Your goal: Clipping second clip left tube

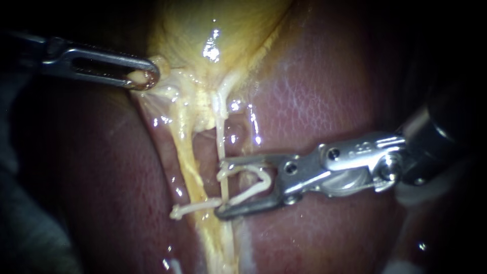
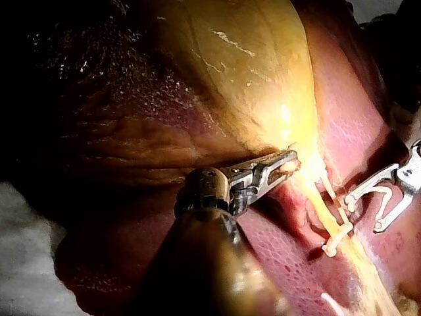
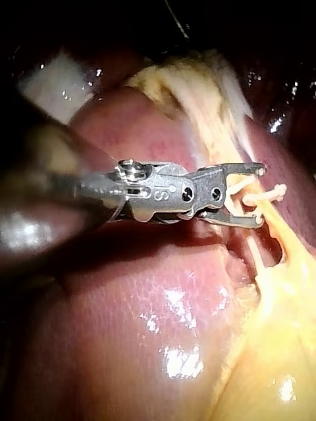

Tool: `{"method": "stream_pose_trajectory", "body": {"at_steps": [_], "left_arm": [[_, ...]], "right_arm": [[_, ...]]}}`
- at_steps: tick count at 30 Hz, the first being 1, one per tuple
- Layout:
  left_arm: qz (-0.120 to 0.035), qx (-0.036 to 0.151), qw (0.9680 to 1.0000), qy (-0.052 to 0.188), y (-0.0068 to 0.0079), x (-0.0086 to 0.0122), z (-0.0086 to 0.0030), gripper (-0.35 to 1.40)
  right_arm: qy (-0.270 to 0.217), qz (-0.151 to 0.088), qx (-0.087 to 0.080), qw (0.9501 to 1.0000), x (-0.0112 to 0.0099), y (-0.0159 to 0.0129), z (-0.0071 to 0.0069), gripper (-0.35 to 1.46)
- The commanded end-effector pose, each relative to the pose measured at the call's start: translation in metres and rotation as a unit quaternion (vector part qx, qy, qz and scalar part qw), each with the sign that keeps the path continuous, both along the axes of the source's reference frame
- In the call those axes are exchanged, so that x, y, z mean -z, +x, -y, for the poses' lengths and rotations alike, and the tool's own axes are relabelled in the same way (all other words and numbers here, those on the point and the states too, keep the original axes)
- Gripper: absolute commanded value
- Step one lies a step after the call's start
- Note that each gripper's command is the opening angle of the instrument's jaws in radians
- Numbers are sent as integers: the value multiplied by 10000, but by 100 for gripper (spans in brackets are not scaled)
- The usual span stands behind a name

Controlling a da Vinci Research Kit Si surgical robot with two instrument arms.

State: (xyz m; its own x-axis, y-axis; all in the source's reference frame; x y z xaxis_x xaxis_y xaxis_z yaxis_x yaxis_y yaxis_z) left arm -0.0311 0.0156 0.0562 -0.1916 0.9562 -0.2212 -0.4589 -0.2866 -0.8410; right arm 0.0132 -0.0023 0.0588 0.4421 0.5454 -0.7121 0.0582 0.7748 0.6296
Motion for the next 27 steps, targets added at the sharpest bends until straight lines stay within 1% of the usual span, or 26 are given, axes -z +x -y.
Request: {"method": "stream_pose_trajectory", "body": {"at_steps": [1,7,14,17,19,20,23,25,27], "left_arm": [[-1,0,10000,0,0,1,0,-35],[-1,2,10000,0,0,1,0,-35],[-3,5,10000,0,-1,1,0,-35],[-3,5,10000,0,-1,1,0,-35],[-3,5,10000,0,-1,1,0,-35],[-3,5,10000,0,-1,1,0,-35],[-4,6,10000,0,-1,1,0,-35],[-4,6,10000,0,-2,1,0,-35],[-4,7,10000,0,-2,1,0,-35]], "right_arm": [[51,7,-5,10000,-5,2,0,48],[279,124,-100,9995,-37,5,4,49],[386,202,-180,9989,-62,11,1,49],[497,111,-286,9983,-67,16,1,49],[583,24,-282,9979,-69,21,3,49],[628,-1,-252,9977,-69,23,3,49],[748,-106,-54,9971,-70,33,5,49],[793,-135,-66,9967,-70,39,7,48],[862,-215,-66,9960,-70,46,9,48]]}}
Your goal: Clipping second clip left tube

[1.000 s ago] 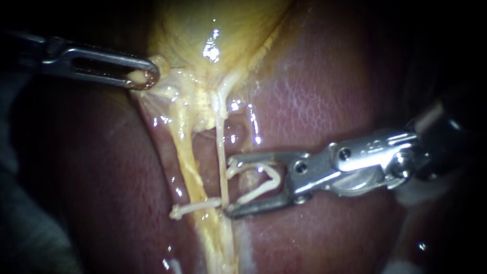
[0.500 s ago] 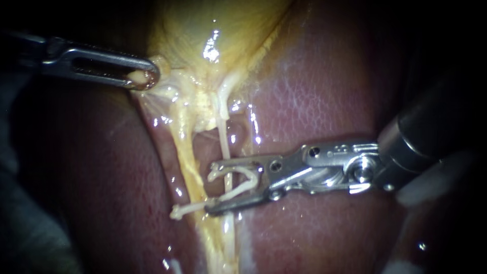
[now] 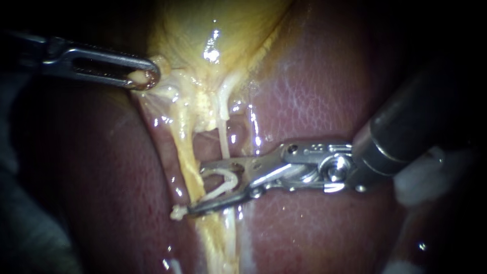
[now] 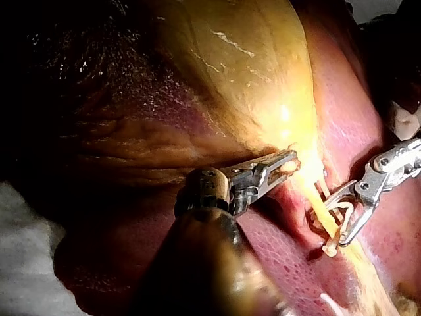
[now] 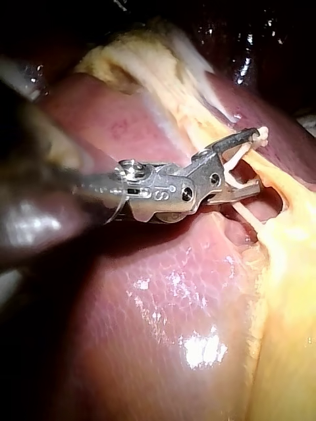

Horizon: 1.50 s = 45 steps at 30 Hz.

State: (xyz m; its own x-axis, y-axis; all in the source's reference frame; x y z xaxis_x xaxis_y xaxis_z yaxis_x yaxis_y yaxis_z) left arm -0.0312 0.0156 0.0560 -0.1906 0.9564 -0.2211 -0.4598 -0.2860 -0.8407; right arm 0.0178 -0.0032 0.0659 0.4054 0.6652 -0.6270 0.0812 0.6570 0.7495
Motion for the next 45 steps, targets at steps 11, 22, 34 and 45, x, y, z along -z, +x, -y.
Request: {"method": "stream_pose_trajectory", "body": {"at_steps": [11,22,34,45], "left_arm": [[-2,2,10000,0,-1,0,0,-35],[-2,2,10000,0,-1,-1,0,-35],[-1,1,10000,0,-1,-1,-1,-35],[-1,1,10000,0,-1,-1,-1,-35]], "right_arm": [[327,-558,-27,9979,16,18,13,48],[551,-1048,55,9929,50,20,15,45],[725,-1036,28,9920,58,11,8,9],[993,-953,13,9905,63,4,4,-35]]}}
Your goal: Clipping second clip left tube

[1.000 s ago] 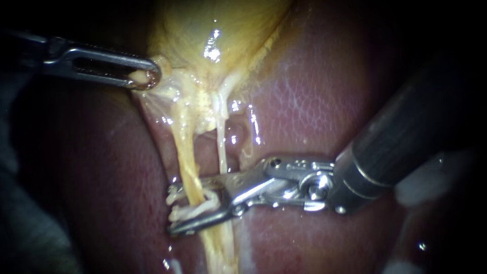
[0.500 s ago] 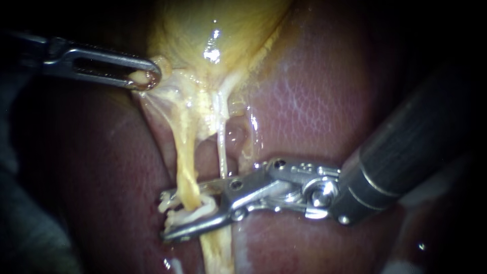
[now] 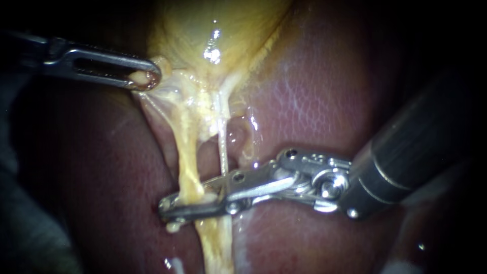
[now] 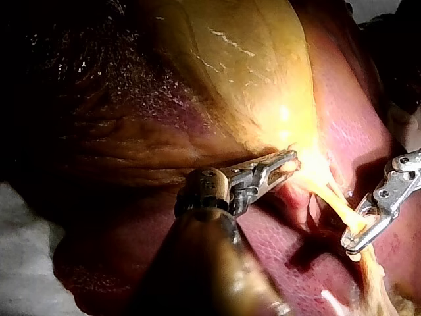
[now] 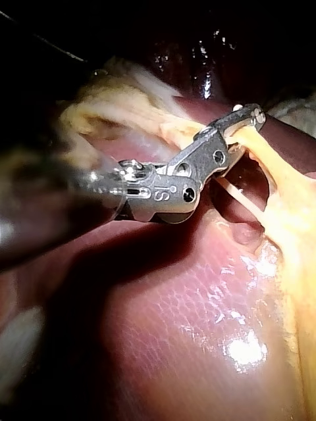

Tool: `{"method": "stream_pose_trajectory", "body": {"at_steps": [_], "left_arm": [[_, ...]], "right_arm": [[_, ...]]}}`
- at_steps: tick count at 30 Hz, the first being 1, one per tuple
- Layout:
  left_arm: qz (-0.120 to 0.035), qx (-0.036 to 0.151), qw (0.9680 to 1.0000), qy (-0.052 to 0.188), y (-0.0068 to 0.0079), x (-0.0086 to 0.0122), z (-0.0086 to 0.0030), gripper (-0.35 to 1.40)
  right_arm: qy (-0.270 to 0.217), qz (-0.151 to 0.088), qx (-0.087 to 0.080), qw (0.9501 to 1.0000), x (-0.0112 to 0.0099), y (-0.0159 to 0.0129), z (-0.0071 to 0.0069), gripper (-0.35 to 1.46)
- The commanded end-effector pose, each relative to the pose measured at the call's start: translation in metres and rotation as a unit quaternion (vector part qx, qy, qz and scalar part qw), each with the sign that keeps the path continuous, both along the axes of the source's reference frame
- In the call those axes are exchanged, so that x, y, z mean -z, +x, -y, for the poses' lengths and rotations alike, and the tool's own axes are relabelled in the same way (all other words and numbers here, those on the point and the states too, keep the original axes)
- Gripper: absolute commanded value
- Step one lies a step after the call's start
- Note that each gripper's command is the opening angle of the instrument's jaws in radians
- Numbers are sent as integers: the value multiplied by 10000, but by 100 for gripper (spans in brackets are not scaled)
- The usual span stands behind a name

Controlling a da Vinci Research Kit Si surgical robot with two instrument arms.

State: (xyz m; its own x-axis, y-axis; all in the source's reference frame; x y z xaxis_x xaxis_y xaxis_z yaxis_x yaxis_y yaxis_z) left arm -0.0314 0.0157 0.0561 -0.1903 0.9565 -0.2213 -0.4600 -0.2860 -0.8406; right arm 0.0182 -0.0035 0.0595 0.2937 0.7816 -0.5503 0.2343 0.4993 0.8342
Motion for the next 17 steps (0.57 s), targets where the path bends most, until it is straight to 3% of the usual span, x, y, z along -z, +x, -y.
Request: {"method": "stream_pose_trajectory", "body": {"at_steps": [1,16,17], "left_arm": [[0,-1,10000,1,0,0,0,-35],[0,-1,10000,1,0,0,0,-35],[0,-1,10000,1,0,0,0,-35]], "right_arm": [[4,4,-7,10000,0,0,1,-35],[77,29,-16,10000,-3,-2,3,-35],[72,37,-31,10000,-4,-1,3,-25]]}}
